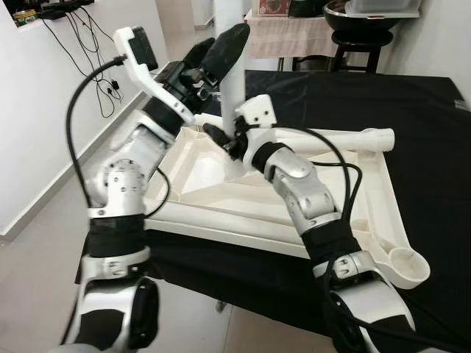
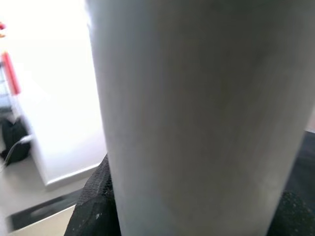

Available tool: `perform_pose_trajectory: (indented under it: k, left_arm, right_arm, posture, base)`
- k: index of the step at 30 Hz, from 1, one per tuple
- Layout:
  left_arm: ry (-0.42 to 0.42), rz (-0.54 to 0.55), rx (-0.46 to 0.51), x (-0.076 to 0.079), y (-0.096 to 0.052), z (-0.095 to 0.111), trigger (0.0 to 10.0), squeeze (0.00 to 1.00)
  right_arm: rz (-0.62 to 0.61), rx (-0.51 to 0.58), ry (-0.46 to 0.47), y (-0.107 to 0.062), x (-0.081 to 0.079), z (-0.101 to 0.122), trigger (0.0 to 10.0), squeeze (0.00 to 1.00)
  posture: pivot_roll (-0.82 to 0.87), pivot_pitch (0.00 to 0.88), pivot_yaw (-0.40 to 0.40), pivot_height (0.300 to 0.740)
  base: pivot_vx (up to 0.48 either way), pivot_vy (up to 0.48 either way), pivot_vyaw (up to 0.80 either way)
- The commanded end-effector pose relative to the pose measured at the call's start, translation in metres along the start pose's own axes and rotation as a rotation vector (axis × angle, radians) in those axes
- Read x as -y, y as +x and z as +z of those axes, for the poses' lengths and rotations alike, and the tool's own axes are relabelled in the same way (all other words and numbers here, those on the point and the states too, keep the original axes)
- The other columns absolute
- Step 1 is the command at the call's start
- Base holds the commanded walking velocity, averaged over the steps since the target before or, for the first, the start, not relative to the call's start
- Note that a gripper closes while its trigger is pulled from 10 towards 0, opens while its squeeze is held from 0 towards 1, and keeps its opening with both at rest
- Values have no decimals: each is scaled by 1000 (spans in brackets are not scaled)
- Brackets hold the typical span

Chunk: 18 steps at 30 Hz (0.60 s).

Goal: Building children table

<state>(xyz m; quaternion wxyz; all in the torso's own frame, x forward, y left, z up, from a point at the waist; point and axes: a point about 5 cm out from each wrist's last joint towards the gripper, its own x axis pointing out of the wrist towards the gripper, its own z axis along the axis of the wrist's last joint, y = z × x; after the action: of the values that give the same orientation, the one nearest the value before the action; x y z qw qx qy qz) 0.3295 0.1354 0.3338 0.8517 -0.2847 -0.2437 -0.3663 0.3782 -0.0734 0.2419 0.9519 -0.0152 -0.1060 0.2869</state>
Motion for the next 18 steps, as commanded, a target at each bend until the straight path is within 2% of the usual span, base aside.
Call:
perform_pose_trajectory:
  k: [1,4,6,7,8,9,10,11,13,14,15,16,17,18]
  left_arm:
    - [13,-27,0,-2,-10,8,10000,1000]
    - [44,-35,-1,-7,-21,21,10000,1000]
    - [44,-35,-1,-7,-21,21,10000,1000]
    - [57,-37,-1,-10,-26,28,10000,1000]
    - [57,-37,-1,-10,-26,28,10000,1000]
    - [73,-39,-1,-12,-27,34,10000,1000]
    - [73,-39,-1,-12,-27,34,10000,1000]
    - [98,-37,-7,-14,-28,38,10000,1000]
    - [98,-37,-7,-14,-28,38,10000,1000]
    - [119,-19,-14,-18,-30,39,10000,1000]
    - [135,28,-14,-24,-33,38,10000,0]
    - [135,28,-14,-24,-33,38,10000,0]
    - [164,85,-16,-30,-38,37,10000,0]
    - [164,85,-16,-30,-38,37,10000,0]
  right_arm:
    - [-35,30,45,1,7,7,0,0]
    - [-119,52,100,-4,23,11,0,0]
    - [-119,52,100,-4,23,11,0,0]
    - [-169,71,138,-9,34,14,0,0]
    - [-169,71,138,-9,34,14,0,0]
    - [-213,95,173,-14,45,20,4902,0]
    - [-213,95,173,-14,45,20,4902,0]
    - [-258,128,185,-20,56,25,10000,0]
    - [-258,128,185,-20,56,25,10000,0]
    - [-308,143,215,-27,68,24,10000,0]
    - [-403,154,196,-36,80,24,10000,0]
    - [-403,154,196,-36,80,24,10000,0]
    - [-471,154,185,-42,89,24,10000,0]
    - [-471,154,185,-42,89,24,10000,0]
  posture:
    - [13,0,35,740]
    - [-5,0,47,740]
    - [-5,0,47,740]
    - [-10,0,63,740]
    - [-10,0,63,740]
    - [-13,0,84,740]
    - [-13,0,84,740]
    - [-10,0,95,740]
    - [-10,0,95,740]
    - [-17,2,103,740]
    - [-31,8,96,740]
    - [-31,8,96,740]
    - [-29,17,91,740]
    - [-29,17,91,740]
  base:
    - [0,0,0]
    - [0,0,0]
    - [0,0,0]
    - [0,0,0]
    - [0,0,0]
    - [0,0,0]
    - [0,0,0]
    - [0,0,0]
    - [0,0,0]
    - [0,0,0]
    - [0,0,0]
    - [0,0,0]
    - [0,0,0]
    - [0,0,0]
